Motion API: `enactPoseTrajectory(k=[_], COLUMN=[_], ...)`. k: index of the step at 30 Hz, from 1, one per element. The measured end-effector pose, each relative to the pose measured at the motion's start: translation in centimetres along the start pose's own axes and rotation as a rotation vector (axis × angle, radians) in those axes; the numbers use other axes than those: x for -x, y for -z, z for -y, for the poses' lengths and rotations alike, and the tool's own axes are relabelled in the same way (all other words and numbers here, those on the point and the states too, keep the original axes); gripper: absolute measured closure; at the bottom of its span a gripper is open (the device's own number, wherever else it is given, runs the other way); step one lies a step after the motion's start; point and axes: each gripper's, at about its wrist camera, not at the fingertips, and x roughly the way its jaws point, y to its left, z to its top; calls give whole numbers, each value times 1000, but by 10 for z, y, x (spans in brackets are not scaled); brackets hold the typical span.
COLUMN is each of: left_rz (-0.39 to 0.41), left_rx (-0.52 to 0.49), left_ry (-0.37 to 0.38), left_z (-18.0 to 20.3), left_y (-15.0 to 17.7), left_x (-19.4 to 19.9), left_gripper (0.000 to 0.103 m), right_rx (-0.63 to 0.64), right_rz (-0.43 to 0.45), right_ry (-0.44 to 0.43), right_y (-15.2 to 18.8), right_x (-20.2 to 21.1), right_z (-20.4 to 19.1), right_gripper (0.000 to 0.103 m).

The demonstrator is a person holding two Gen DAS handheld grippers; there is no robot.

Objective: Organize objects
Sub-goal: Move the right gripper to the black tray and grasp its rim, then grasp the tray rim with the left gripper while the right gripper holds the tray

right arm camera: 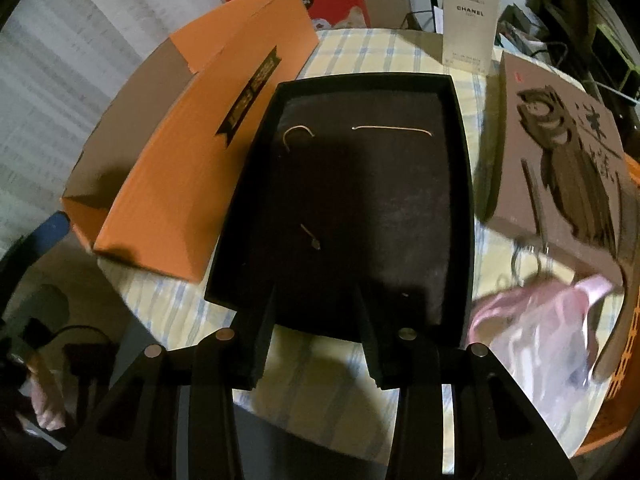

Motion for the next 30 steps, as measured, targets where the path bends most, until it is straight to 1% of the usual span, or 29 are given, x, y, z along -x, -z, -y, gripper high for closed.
enactPoseTrajectory(k=[4, 9, 16, 17, 19, 20, 23, 25, 27, 28, 30], left_rz=[-34, -86, -121, -130, -146, -150, -166, -164, -161, -160, -172], left_rx=[-7, 23, 33, 33, 32, 29, 18, 10, 1, 0, -4], left_ry=[6, 26, 41, 48, 55, 51, 40, 36, 24, 15, 12], left_z=[2, -4, -7, -6, -6, -6, -2, 0, 3, 5, 8], left_y=[13, 23, 28, 28, 29, 30, 32, 33, 32, 32, 33], left_x=[-4, -12, -21, -23, -27, -29, -33, -34, -36, -38, -44], left_gripper=[7, 7, 7, 7, 7, 7, 7, 8, 13, 18, 21], right_rx=[1, 8, 2, 1, -13, -24, -67, -93, -114, -119, -132], right_rz=[-5, -17, -7, 6, 43, 70, 133, 168, 181, 181, 178], right_ry=[-5, -22, -66, -54, -16, 0, 16, 45, 98, 113, 132], right_y=[14, 30, 50, 51, 56, 57, 63, 64, 62, 63, 62], right_x=[4, 7, 16, 19, 30, 37, 57, 68, 73, 73, 69], right_z=[-8, -20, -25, -24, -21, -18, -7, 2, 13, 15, 19], right_gripper=[62, 60, 59, 59, 42, 40, 40, 40, 40, 40, 40])
